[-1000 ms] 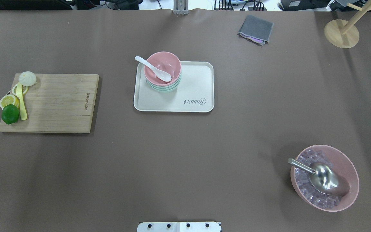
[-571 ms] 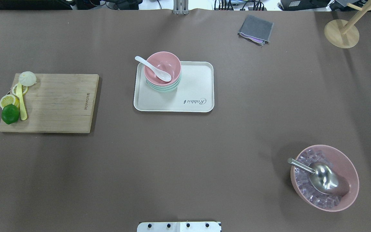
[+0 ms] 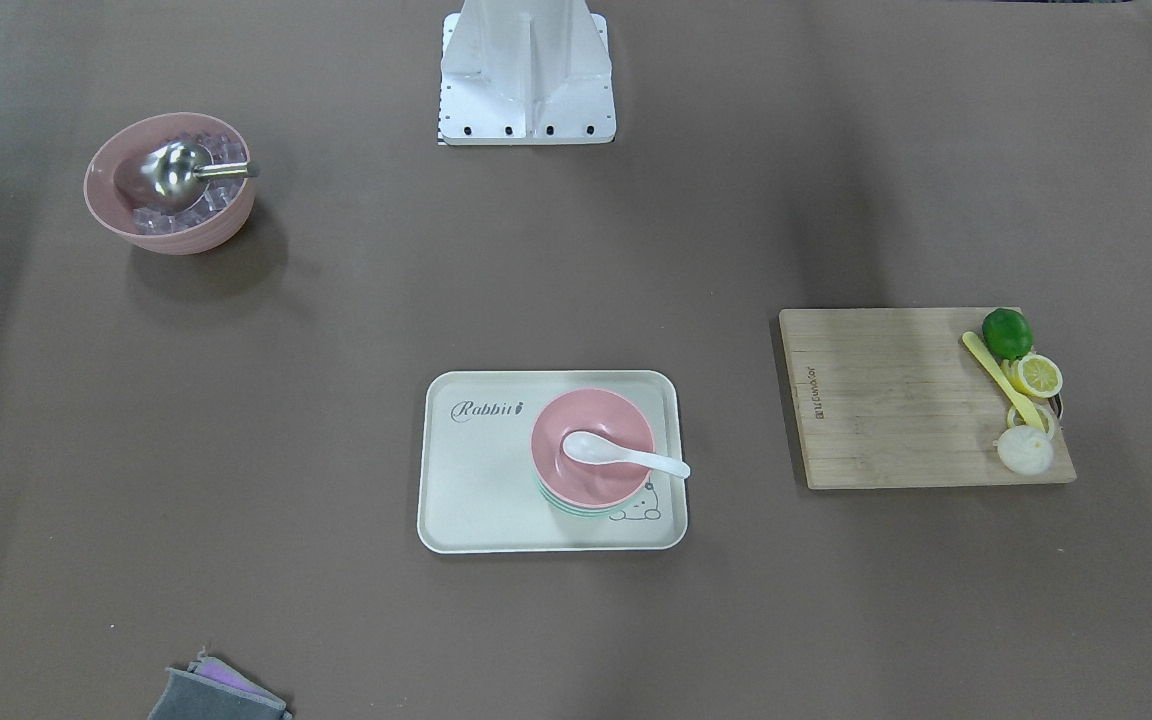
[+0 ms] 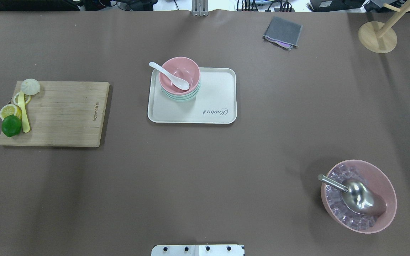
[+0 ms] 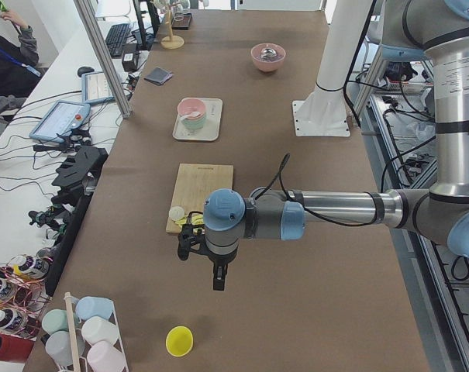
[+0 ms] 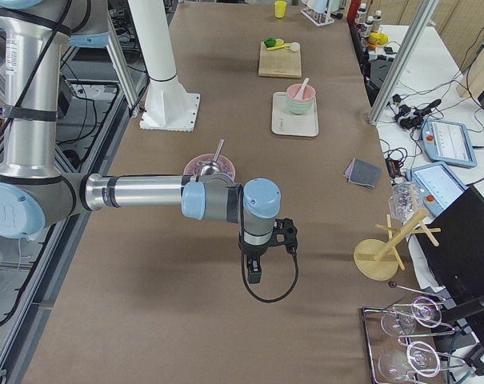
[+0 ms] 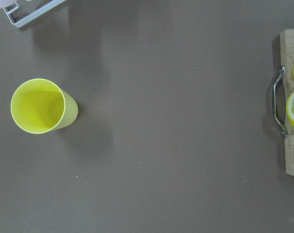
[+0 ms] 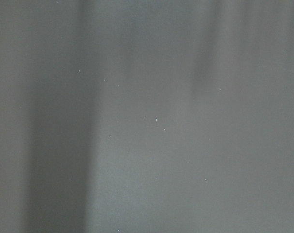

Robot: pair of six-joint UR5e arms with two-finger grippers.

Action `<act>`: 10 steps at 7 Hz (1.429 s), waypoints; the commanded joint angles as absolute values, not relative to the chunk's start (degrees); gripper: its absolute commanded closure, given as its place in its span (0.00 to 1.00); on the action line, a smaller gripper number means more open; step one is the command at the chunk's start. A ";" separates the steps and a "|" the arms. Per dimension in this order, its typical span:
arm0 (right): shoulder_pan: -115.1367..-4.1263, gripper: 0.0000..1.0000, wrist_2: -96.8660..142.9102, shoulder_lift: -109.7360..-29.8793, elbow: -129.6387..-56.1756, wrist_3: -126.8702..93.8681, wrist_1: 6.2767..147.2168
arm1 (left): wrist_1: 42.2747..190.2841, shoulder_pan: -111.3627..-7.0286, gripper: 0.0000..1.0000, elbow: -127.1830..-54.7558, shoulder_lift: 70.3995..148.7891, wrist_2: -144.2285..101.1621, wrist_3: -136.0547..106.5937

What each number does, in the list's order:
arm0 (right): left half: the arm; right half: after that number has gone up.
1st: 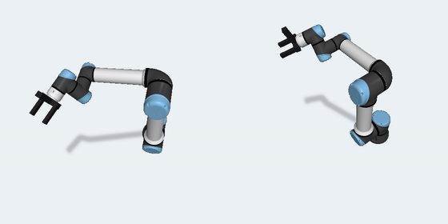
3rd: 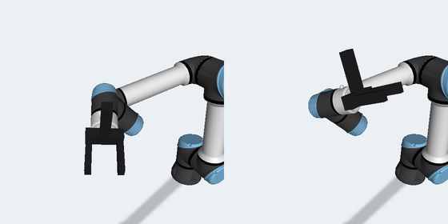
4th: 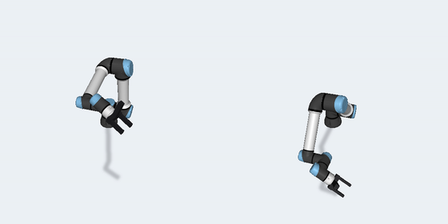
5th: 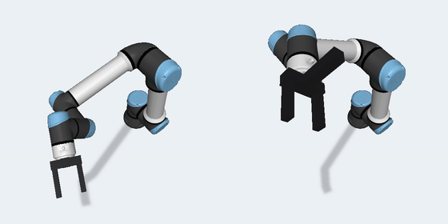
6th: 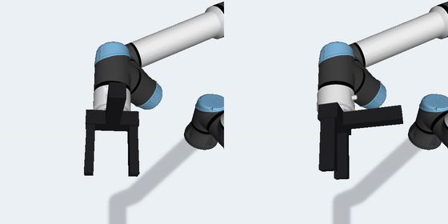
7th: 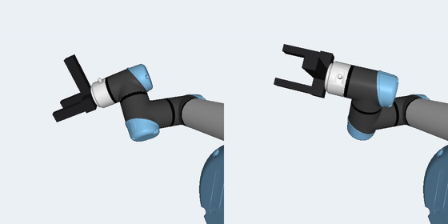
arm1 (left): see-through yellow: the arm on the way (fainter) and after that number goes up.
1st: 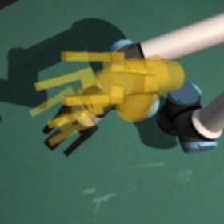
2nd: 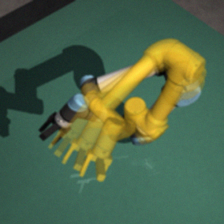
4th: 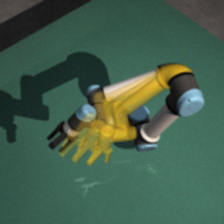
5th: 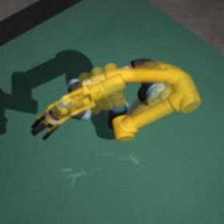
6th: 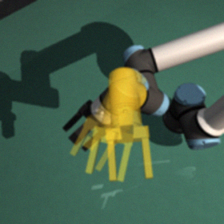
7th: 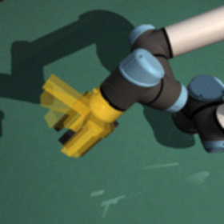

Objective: Stack pink bowl on green and place spoon

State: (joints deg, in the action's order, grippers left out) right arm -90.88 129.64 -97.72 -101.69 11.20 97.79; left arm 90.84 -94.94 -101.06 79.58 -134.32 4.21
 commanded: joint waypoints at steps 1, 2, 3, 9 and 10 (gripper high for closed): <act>-90.88 0.00 129.64 -97.91 -101.69 11.16 97.74 | 90.88 -94.83 0.02 -101.78 79.01 -133.69 4.39; -90.88 0.00 129.64 -97.91 -101.69 11.16 97.73 | 90.88 -94.83 0.02 -102.04 78.93 -133.77 4.48; -90.88 0.00 129.64 -98.43 -101.69 11.08 97.73 | 90.88 -94.83 0.02 -102.04 78.93 -133.77 4.48; -90.88 0.00 129.73 -98.79 -100.55 10.81 97.82 | 90.88 -94.92 0.02 -102.74 78.84 -133.68 4.48; -90.88 0.00 129.73 -98.79 -100.55 10.81 97.82 | 90.88 -94.92 0.02 -102.74 78.84 -133.68 4.40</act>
State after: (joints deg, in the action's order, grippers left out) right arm -90.88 129.72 -98.78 -100.59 10.82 97.82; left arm 90.91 -94.91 -102.61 78.85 -133.71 4.46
